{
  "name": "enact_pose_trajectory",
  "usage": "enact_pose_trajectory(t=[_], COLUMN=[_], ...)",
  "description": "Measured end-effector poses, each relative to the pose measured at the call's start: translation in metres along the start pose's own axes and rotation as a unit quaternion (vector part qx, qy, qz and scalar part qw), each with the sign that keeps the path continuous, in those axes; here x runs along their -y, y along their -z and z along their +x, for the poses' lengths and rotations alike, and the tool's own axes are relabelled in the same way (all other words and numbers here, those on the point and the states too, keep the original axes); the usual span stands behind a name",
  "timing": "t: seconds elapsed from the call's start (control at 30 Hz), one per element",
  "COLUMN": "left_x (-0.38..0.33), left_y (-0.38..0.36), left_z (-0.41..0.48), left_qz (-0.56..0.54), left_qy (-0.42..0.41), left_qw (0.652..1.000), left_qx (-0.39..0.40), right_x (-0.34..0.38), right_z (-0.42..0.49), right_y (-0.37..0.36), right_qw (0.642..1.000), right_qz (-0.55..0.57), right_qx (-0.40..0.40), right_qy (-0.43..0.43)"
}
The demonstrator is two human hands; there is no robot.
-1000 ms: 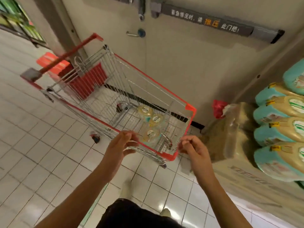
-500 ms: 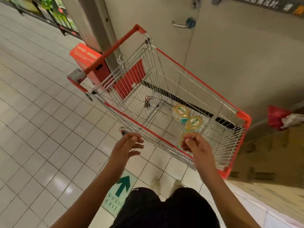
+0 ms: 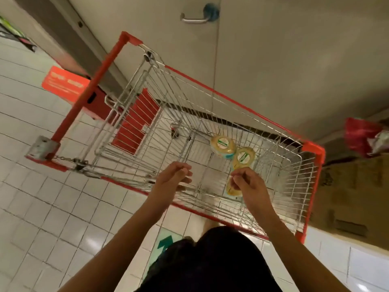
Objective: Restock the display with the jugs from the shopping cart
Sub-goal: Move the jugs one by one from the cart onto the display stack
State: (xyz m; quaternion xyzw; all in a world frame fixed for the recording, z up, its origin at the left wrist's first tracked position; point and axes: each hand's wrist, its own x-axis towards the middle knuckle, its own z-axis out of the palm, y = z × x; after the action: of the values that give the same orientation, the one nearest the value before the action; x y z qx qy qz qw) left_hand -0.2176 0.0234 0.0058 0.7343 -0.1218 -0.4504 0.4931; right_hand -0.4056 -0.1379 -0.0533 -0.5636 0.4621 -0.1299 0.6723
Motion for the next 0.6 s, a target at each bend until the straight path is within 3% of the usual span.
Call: enact_pose_trajectory(t=[0.27, 0.47, 0.6], left_x=[-0.004, 0.073, 0.14], left_y=[-0.019, -0.04, -0.055], left_z=[0.134, 0.268, 0.357], left_qz=[0.048, 0.122, 0.16], left_qy=[0.065, 0.139, 0.171], left_qw=[0.995, 0.976, 0.962], left_qx=[0.063, 0.118, 0.14], right_x=[-0.029, -0.092, -0.152], right_z=[0.106, 0.196, 0.269], right_y=[-0.008, -0.024, -0.027], right_qw=[0.992, 0.977, 0.964], right_qz=[-0.119, -0.164, -0.212], right_qx=[0.019, -0.006, -0.02], right_qy=[-0.041, -0.138, -0.159])
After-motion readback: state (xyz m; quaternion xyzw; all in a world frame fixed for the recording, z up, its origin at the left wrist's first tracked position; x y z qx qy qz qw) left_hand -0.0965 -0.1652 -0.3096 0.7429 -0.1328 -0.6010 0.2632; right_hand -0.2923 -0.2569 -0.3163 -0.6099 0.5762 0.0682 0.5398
